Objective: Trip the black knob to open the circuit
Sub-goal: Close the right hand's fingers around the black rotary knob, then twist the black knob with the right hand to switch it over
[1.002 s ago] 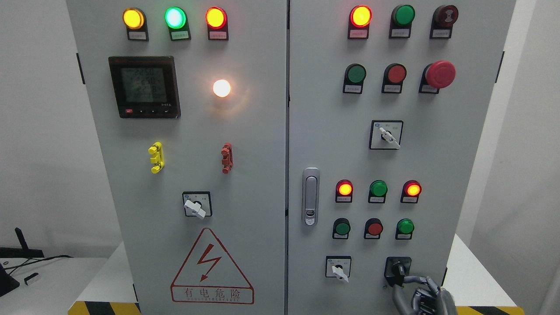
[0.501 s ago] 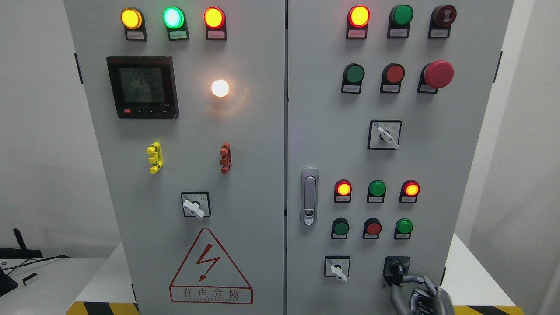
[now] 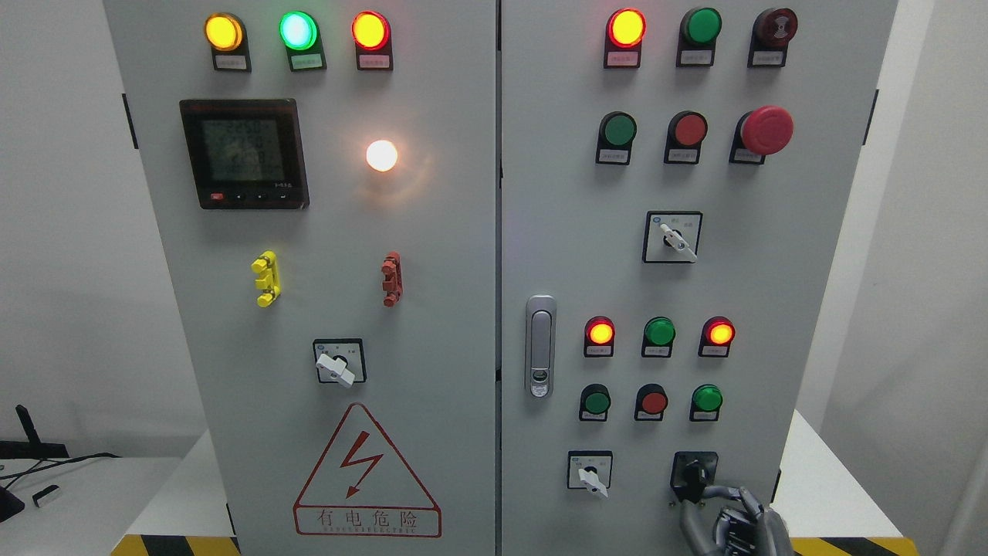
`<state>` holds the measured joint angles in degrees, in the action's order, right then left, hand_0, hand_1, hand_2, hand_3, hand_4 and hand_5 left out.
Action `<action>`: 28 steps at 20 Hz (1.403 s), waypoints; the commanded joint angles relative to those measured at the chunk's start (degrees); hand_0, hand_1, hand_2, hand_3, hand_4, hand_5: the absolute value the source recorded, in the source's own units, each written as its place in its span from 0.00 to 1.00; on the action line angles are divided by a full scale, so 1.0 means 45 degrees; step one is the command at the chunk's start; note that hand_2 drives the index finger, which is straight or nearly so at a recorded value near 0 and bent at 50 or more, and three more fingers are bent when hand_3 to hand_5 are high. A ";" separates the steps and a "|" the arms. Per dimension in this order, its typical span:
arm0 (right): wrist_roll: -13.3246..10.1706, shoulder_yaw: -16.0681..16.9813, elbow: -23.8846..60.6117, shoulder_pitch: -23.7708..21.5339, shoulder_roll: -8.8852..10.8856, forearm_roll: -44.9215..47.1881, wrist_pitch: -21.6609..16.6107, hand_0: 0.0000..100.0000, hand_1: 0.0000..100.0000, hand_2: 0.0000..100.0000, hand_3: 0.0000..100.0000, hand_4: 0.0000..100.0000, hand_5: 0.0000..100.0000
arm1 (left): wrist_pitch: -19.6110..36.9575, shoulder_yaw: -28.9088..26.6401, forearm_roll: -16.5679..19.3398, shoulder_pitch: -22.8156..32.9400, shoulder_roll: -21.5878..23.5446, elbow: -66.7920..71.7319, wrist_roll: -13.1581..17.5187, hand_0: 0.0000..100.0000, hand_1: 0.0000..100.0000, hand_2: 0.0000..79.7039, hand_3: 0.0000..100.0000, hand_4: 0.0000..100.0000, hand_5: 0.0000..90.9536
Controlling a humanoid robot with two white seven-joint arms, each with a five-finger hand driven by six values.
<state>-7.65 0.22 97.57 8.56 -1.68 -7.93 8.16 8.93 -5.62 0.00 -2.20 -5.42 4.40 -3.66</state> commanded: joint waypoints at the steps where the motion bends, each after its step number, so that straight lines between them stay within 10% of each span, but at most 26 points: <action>1: 0.0059 0.0166 -0.0002 0.0013 -0.0194 -0.0034 -0.0017 0.43 0.73 0.44 1.00 1.00 1.00 | 0.0009 0.0000 -0.0059 0.0000 0.0014 -0.0001 -0.0007 0.12 0.39 0.00 0.00 0.00 0.00; 28: 0.0078 -0.0009 -0.0002 0.0071 -0.0233 -0.0092 -0.0017 0.44 0.72 0.48 1.00 1.00 1.00 | 0.0009 0.0000 -0.0059 0.0000 -0.0006 -0.0001 -0.0007 0.12 0.39 0.00 0.00 0.00 0.00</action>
<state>-7.32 0.02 97.55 8.78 -2.57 -8.32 8.16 8.93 -5.62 0.00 -2.20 -5.42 4.39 -3.66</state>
